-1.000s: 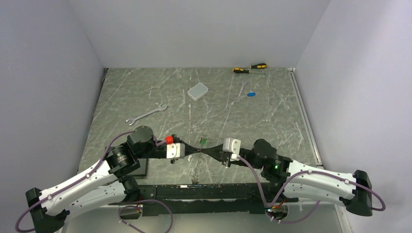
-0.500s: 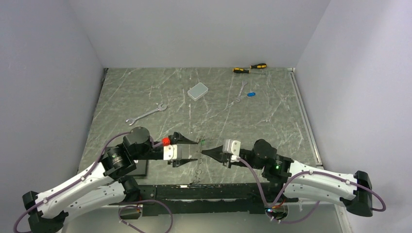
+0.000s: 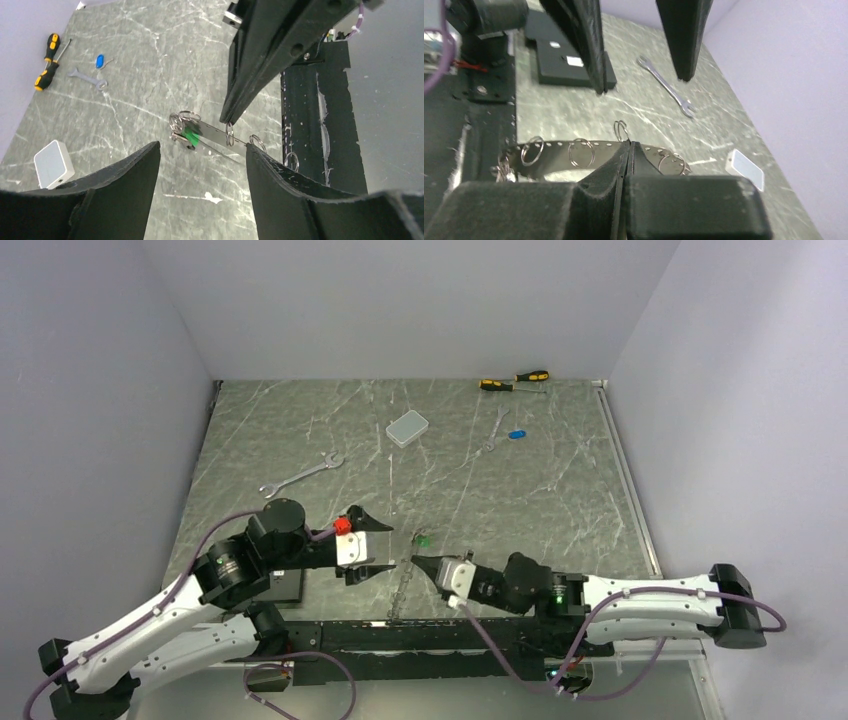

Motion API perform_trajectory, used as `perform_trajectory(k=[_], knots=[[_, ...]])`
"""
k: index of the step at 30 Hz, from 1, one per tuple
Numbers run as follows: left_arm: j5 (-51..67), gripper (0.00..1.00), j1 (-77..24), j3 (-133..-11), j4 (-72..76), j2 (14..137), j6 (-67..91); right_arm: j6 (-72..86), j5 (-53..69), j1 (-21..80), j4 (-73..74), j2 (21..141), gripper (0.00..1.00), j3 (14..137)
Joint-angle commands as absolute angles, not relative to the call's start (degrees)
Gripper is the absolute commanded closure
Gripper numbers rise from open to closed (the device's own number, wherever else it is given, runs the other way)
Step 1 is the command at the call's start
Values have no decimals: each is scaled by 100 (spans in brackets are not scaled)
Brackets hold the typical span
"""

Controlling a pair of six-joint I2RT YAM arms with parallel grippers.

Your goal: Put the keys on the keyring

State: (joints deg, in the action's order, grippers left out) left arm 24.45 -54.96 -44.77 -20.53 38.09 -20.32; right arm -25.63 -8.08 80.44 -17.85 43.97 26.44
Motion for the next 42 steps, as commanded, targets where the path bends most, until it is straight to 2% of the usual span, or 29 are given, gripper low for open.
perform_trajectory(k=[1, 8, 15, 25, 36, 42], knots=[[2094, 32, -5520, -4948, -2779, 3731, -2258, -3589, -2451, 8531, -2990, 4540, 100, 2409], [2008, 36, -5520, -4840, -2796, 3441, -1992, -3990, -2856, 8718, -3691, 4682, 100, 2039], [1858, 51, -5520, -4232, -1838, 3748, -1197, -3822, -2776, 8745, -3747, 4668, 100, 1985], [1901, 54, -5529, -3526, -332, 4032, -635, -3224, -2494, 8736, -3886, 4601, 100, 1896], [2203, 65, -5537, -3435, -44, 4215, -629, -3115, -2385, 8735, -4016, 4804, 100, 1992], [2175, 60, -5551, -3533, -318, 4122, -779, -3103, -2553, 8719, -4024, 4847, 100, 2041]])
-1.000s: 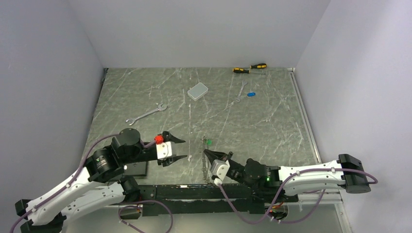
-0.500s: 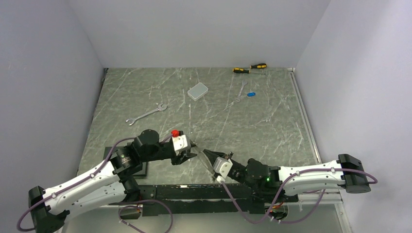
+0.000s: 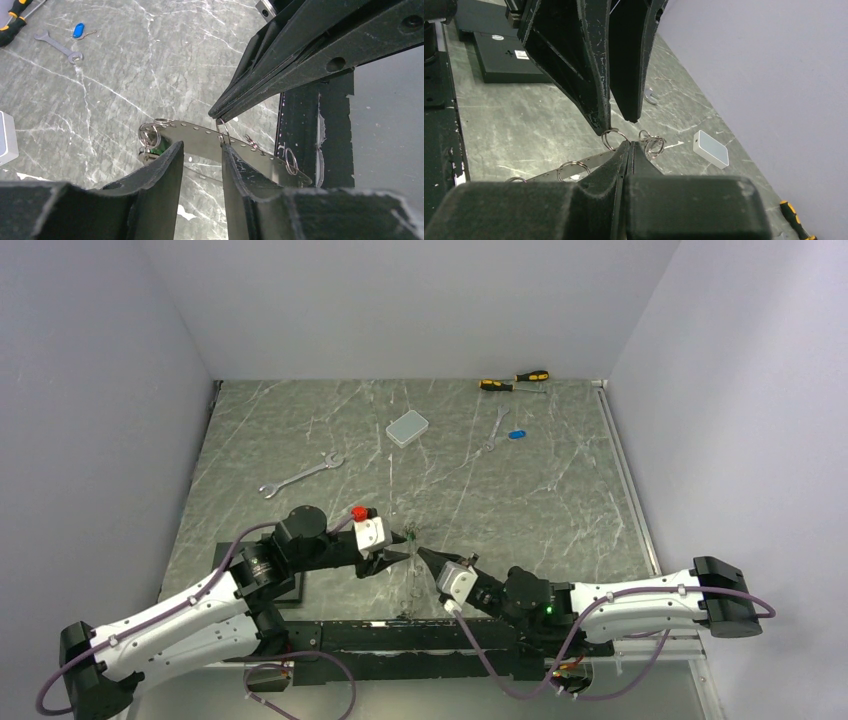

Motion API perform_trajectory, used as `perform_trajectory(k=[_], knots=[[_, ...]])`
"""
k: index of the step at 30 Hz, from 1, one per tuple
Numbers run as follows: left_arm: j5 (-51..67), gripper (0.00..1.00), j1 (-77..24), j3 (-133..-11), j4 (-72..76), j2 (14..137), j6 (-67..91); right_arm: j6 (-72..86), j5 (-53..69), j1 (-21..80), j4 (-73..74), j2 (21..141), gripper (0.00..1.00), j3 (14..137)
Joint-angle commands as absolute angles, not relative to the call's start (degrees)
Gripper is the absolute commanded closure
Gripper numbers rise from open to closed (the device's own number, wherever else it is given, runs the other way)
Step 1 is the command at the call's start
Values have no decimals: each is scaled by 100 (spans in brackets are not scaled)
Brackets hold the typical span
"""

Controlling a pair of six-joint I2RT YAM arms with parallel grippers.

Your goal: Put the keys on the keyring

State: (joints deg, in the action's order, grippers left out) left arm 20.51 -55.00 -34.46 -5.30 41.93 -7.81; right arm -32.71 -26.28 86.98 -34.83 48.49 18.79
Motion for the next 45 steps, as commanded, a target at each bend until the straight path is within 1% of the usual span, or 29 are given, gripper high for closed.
perform_trajectory(k=[1, 4, 12, 15, 18, 25, 37, 45], knots=[[2178, 59, -5556, -3535, -340, 4091, -782, -3096, -2559, 8711, -4025, 4843, 100, 2039], [2217, 57, -5563, -3486, -296, 4051, -769, -3055, -2534, 8695, -4034, 4815, 100, 2030], [2461, 57, -5564, -3559, -307, 4227, -773, -3050, -2553, 8679, -3986, 4895, 100, 2109], [2296, 57, -5563, -3659, -550, 4146, -814, -3025, -2565, 8684, -3969, 4864, 100, 2097], [1844, 56, -5564, -3753, -836, 3982, -819, -2997, -2558, 8675, -3931, 4819, 100, 2075], [2021, 56, -5563, -3657, -759, 3757, -779, -3007, -2607, 8673, -3927, 4887, 100, 2140], [2350, 61, -5564, -3543, -470, 4064, -613, -3006, -2672, 8649, -3977, 5141, 100, 2335], [2312, 70, -5572, -3503, -442, 4081, -632, -2990, -2624, 8640, -4007, 5162, 100, 2338]])
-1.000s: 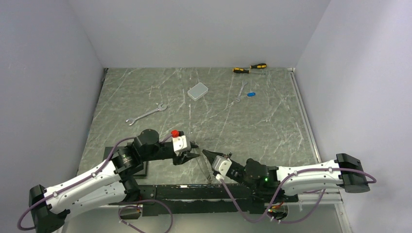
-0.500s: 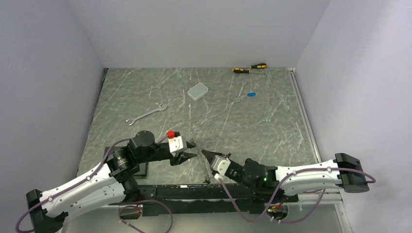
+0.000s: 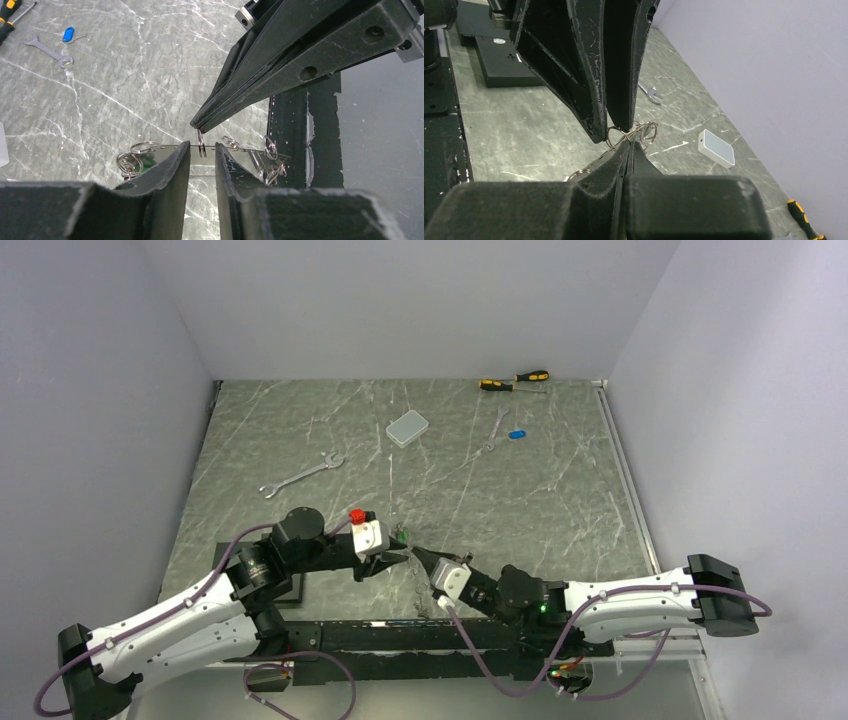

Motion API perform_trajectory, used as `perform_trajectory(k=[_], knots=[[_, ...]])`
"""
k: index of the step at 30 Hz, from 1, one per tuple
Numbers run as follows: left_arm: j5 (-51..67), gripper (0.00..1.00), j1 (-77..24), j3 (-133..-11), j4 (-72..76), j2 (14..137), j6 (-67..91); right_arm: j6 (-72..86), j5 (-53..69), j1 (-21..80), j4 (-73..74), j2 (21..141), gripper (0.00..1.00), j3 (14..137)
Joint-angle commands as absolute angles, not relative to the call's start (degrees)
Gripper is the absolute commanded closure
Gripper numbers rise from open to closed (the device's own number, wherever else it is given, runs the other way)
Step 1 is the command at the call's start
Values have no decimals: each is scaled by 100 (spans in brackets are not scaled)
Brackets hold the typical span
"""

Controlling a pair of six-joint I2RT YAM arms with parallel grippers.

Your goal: Put the keys on the keyring

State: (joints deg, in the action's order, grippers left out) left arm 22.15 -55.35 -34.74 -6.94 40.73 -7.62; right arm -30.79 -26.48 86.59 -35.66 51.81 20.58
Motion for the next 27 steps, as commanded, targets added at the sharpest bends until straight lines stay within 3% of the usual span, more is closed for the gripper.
perform_trajectory(k=[1, 7, 12, 18, 21, 27], knots=[[2312, 71, -5570, -3499, -428, 4096, -633, -2991, -2613, 8640, -4008, 5155, 100, 2338], [2362, 81, -5572, -3510, -349, 4222, -666, -2962, -2554, 8640, -4025, 5164, 100, 2312], [2368, 99, -5569, -3582, -444, 4297, -743, -2931, -2502, 8640, -4021, 5109, 100, 2273], [2364, 100, -5572, -3611, -522, 4253, -853, -2822, -2130, 8640, -3766, 4873, 100, 2159], [2330, 100, -5572, -3628, -544, 4175, -922, -2659, -1823, 8566, -3460, 4687, 86, 2157], [2303, 100, -5572, -3692, -633, 4055, -1045, -2226, -1101, 8201, -2816, 4424, 68, 2220]])
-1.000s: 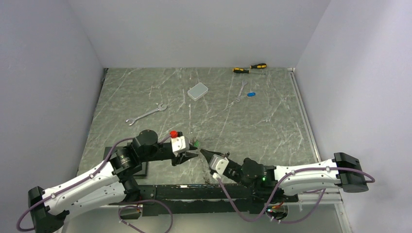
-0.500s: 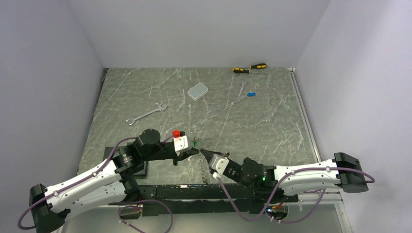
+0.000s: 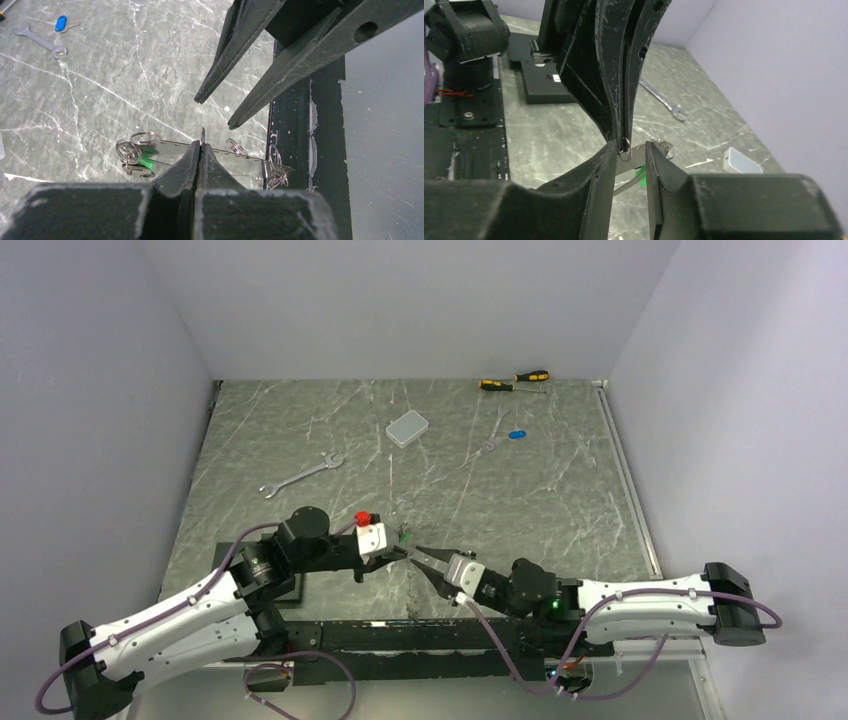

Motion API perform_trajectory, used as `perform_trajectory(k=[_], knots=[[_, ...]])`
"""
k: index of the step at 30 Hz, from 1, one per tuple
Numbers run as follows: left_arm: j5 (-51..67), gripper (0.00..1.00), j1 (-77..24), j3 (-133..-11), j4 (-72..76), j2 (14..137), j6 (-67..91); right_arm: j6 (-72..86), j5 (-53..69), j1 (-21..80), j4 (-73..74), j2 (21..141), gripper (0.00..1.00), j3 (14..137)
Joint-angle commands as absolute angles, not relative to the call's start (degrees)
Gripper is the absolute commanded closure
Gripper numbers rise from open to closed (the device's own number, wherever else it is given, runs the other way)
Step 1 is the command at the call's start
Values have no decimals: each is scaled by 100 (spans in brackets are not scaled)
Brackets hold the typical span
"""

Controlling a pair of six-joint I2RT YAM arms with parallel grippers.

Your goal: Put the keys on the keyring

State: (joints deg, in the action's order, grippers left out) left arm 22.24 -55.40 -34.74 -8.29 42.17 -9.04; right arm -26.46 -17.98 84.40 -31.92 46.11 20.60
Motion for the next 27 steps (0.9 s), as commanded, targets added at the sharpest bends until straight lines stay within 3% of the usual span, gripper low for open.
perform_trajectory(k=[1, 5, 13, 27], knots=[[2321, 100, -5572, -3711, -681, 4041, -1066, -2120, -894, 8068, -2658, 4403, 65, 2256], [2382, 100, -5572, -3770, -769, 4018, -1122, -1729, -63, 7458, -2393, 4301, 60, 2319], [2451, 100, -5573, -3746, -697, 3998, -1143, -1488, 724, 7162, -2538, 4450, 66, 2470], [2469, 100, -5581, -3728, -694, 3948, -1160, -1492, 775, 7103, -2531, 4879, 70, 2635]])
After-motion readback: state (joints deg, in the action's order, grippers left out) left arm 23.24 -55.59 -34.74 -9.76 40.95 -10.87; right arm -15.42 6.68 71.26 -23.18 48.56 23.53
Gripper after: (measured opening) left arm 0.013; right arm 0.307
